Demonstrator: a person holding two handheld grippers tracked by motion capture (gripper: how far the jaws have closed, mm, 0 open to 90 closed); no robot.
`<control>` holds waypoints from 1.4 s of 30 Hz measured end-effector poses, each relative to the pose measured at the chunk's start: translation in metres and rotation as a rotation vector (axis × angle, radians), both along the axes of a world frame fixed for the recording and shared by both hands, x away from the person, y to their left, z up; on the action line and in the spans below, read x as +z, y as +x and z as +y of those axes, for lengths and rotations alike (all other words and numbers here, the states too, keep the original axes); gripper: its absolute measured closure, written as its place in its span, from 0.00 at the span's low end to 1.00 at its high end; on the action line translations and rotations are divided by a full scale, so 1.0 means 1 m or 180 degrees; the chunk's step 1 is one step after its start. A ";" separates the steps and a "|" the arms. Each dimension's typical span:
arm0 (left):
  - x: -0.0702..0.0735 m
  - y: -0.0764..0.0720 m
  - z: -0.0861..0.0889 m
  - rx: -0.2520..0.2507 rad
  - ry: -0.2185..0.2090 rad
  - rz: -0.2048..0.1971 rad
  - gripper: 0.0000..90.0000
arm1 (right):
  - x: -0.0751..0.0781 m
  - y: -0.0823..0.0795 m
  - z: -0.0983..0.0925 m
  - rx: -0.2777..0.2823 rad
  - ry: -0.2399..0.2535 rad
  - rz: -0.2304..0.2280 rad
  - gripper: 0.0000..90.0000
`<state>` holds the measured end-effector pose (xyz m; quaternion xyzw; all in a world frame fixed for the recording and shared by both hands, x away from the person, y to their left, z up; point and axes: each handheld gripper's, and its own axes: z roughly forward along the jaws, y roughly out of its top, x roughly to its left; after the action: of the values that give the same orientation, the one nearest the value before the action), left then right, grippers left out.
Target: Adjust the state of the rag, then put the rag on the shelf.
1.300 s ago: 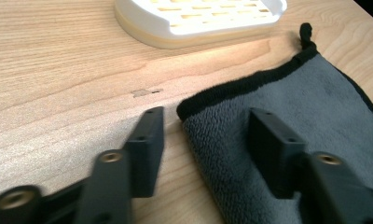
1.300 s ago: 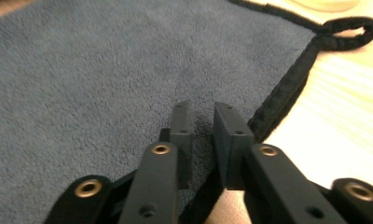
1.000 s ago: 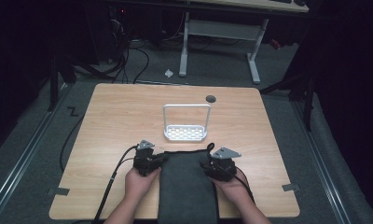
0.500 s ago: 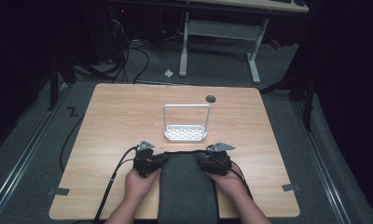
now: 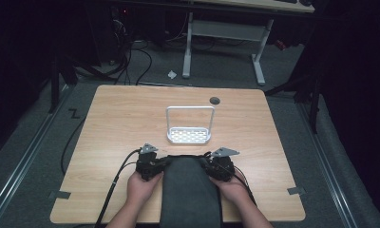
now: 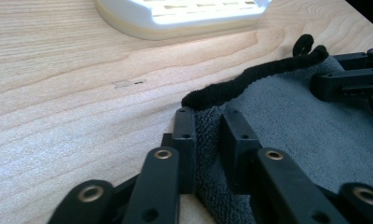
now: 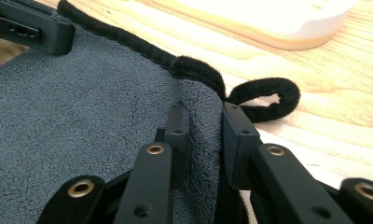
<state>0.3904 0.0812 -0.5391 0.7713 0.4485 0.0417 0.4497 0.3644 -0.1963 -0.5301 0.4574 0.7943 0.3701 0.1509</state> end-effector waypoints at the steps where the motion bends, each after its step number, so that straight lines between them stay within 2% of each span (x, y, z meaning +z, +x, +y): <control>1: 0.000 0.000 0.000 -0.0001 -0.0001 0.0001 0.88 | 0.000 -0.001 0.001 -0.0004 -0.0020 -0.0001 0.84; 3: 0.000 0.000 0.000 -0.0005 -0.0020 0.0008 0.90 | 0.001 -0.002 0.003 0.0010 -0.0098 -0.0058 0.85; 6: 0.001 0.000 0.001 -0.0019 -0.0033 -0.0011 0.93 | 0.002 -0.004 0.003 0.0018 -0.0130 -0.0127 0.85; 14: 0.007 -0.007 0.002 0.0055 -0.0139 -0.0165 0.93 | 0.009 -0.010 0.001 0.0012 -0.0076 -0.0288 0.85; 19: 0.018 -0.013 0.004 0.0080 -0.0206 -0.0453 0.93 | 0.017 -0.012 -0.001 0.0007 0.0039 -0.0391 0.85; 21: 0.022 -0.014 0.005 0.0102 -0.0238 -0.0502 0.92 | 0.021 -0.012 -0.001 0.0019 0.0042 -0.0452 0.85; 23: 0.026 -0.014 0.005 0.0117 -0.0237 -0.0494 0.93 | 0.028 -0.015 0.001 0.0015 0.0017 -0.0529 0.85; 27: 0.040 -0.012 0.004 0.0118 -0.0250 -0.0590 0.93 | 0.039 -0.018 0.003 -0.0010 0.0029 -0.0663 0.85; 30: 0.054 -0.008 0.005 0.0121 -0.0276 -0.0713 0.93 | 0.048 -0.015 0.002 -0.0036 0.0086 -0.0720 0.85; 34: 0.069 -0.003 0.006 0.0149 -0.0340 -0.0772 0.94 | 0.065 -0.010 0.002 -0.0070 0.0132 -0.0837 0.85; 42: 0.106 0.001 0.014 0.0251 -0.0463 -0.1027 0.94 | 0.099 -0.004 0.007 -0.0031 0.0217 -0.1122 0.85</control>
<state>0.3918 0.0955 -0.4335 0.7018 0.4022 0.1500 0.5684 0.3603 -0.1895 -0.4307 0.3942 0.7403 0.4705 0.2740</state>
